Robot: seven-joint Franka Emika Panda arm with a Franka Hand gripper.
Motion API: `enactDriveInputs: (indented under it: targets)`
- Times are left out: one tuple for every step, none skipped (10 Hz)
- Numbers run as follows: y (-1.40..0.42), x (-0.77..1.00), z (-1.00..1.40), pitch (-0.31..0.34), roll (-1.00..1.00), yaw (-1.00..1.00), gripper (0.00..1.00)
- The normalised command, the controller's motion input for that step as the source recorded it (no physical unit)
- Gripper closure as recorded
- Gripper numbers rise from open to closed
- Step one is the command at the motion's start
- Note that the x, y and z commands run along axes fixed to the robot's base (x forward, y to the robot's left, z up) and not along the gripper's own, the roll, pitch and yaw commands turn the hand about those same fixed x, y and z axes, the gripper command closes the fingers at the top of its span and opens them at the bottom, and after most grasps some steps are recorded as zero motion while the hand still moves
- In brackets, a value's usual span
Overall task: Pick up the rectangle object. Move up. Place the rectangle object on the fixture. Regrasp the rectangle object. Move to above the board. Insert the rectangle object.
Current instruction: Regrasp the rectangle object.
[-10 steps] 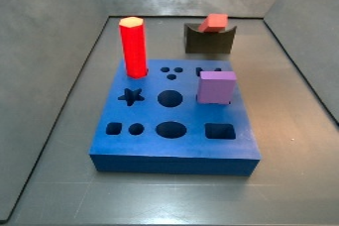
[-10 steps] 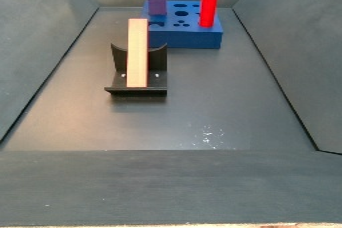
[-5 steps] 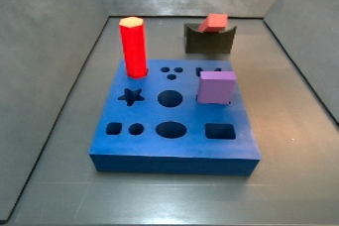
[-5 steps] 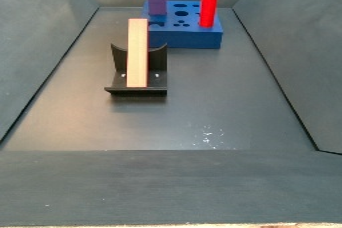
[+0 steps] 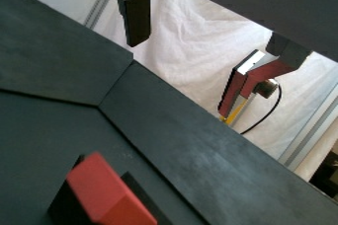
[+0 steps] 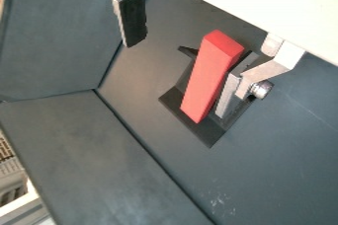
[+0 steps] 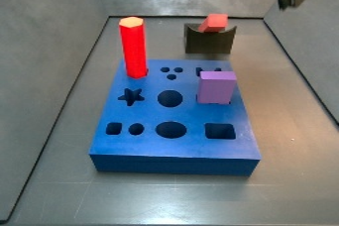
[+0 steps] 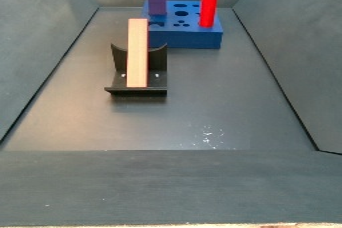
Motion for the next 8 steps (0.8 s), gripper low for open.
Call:
enactDriveInputs:
  targets:
    - [0.03, 0.14, -1.0, -0.066, 0.08, 0.12, 0.0]
    - [0.02, 0.14, -1.0, -0.082, 0.07, 0.09, 0.0]
    - [0.02, 0.15, -1.0, -0.082, 0.07, 0.06, 0.0]
    - [0.01, 0.16, -1.0, -0.069, 0.07, 0.03, 0.0]
    - [0.01, 0.16, -1.0, -0.057, 0.07, 0.02, 0.0]
    - [0.0, 0.16, -0.93, -0.031, 0.07, 0.0, 0.0]
    - [-0.01, 0.14, -0.78, -0.014, 0.07, 0.0, 0.0]
    - [-0.01, 0.12, -0.63, -0.001, 0.07, 0.0, 0.0]
